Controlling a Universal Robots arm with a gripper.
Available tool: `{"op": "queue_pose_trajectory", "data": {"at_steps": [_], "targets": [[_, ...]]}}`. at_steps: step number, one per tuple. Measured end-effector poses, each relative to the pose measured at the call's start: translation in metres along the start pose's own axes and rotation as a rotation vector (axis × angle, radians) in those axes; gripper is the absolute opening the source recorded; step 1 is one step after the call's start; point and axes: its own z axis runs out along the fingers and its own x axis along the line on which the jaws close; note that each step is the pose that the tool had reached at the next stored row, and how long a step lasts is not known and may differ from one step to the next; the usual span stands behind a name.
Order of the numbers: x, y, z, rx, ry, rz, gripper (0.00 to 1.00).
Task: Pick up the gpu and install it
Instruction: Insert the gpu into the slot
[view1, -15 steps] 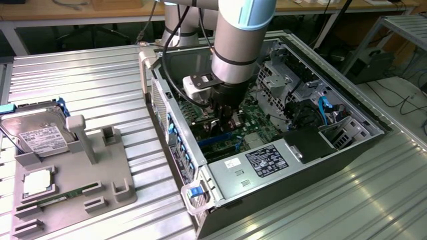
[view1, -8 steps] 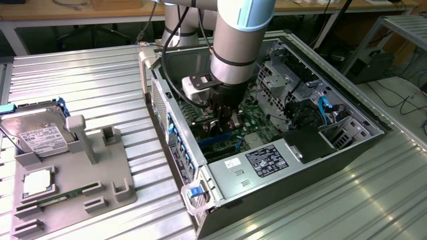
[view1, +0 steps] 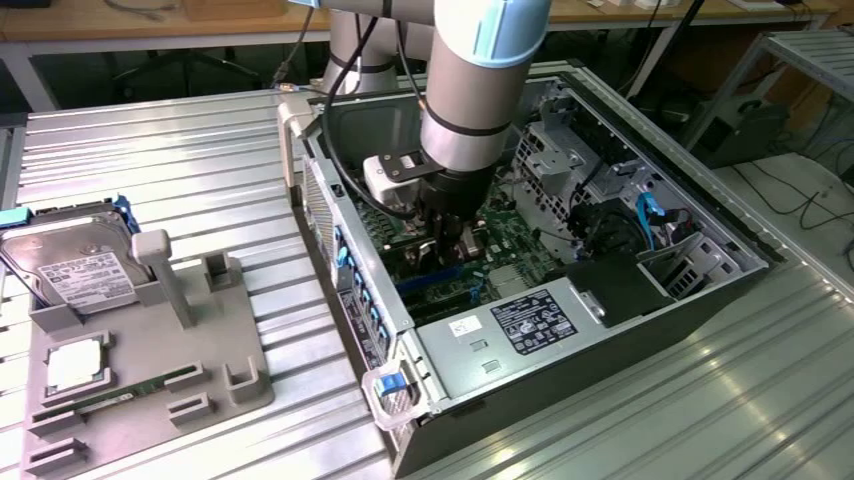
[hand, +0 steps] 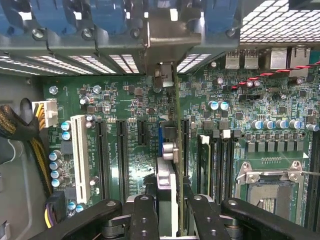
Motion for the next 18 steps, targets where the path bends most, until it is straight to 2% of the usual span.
{"op": "queue_pose_trajectory", "data": {"at_steps": [5,18], "targets": [[0.0000,0.0000,0.0002,-0.0052,-0.0011,0.000,0.28],[0.0001,0.0002,0.0032,-0.0055,-0.0055,0.001,0.28]]}}
